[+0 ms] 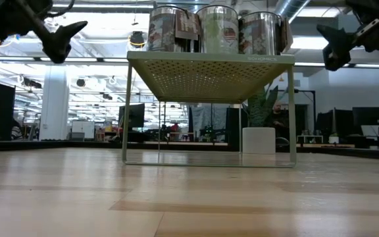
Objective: Stock candles and holders on shelf
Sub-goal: Return to Home Position
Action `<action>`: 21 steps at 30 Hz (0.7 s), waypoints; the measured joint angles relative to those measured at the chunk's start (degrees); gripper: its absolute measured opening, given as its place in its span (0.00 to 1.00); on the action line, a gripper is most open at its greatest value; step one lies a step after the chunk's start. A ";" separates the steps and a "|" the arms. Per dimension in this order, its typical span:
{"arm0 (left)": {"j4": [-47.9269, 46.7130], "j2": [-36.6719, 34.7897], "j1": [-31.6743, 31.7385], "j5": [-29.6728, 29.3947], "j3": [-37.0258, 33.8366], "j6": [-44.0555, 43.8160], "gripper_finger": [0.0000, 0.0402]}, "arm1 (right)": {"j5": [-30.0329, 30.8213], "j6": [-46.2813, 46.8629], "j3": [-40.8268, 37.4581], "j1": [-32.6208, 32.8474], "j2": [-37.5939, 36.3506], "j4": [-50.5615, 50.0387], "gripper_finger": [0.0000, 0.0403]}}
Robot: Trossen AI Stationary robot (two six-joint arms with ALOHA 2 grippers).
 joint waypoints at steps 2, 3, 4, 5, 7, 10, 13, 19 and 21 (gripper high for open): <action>-0.87 -2.35 0.00 -0.79 -1.63 0.04 0.93 | -0.02 -0.39 -0.44 0.46 -0.01 -0.02 0.63; -1.33 -3.27 0.00 -1.17 -2.40 0.04 0.94 | -0.04 -0.50 -0.61 0.71 -0.03 0.01 0.63; -1.58 -4.18 0.00 -1.21 -3.16 0.08 0.94 | -0.05 -0.51 -0.85 1.00 -0.04 0.01 0.63; -1.69 -5.04 0.00 -1.23 -3.97 0.07 0.94 | -0.05 -0.49 -1.17 1.22 -0.04 0.05 0.63; -2.05 -6.63 0.00 -1.16 -5.36 -0.10 0.94 | -0.01 -0.49 -2.01 1.75 -0.04 0.14 0.63; -5.24 -8.41 -0.02 -0.41 -5.82 -1.13 0.93 | -0.01 0.34 -3.80 2.30 -0.04 2.48 0.63; -7.37 -9.70 -0.02 -0.09 -5.82 -0.76 0.93 | 0.03 0.01 -4.43 2.80 -0.04 3.28 0.63; -10.46 -10.21 -0.02 -1.78 -5.79 1.55 0.93 | 0.12 -3.54 -4.45 2.85 -0.04 2.60 0.63; -11.63 -10.21 -0.02 -2.13 -5.79 1.42 0.93 | 0.17 -4.51 -4.47 2.83 -0.04 2.20 0.63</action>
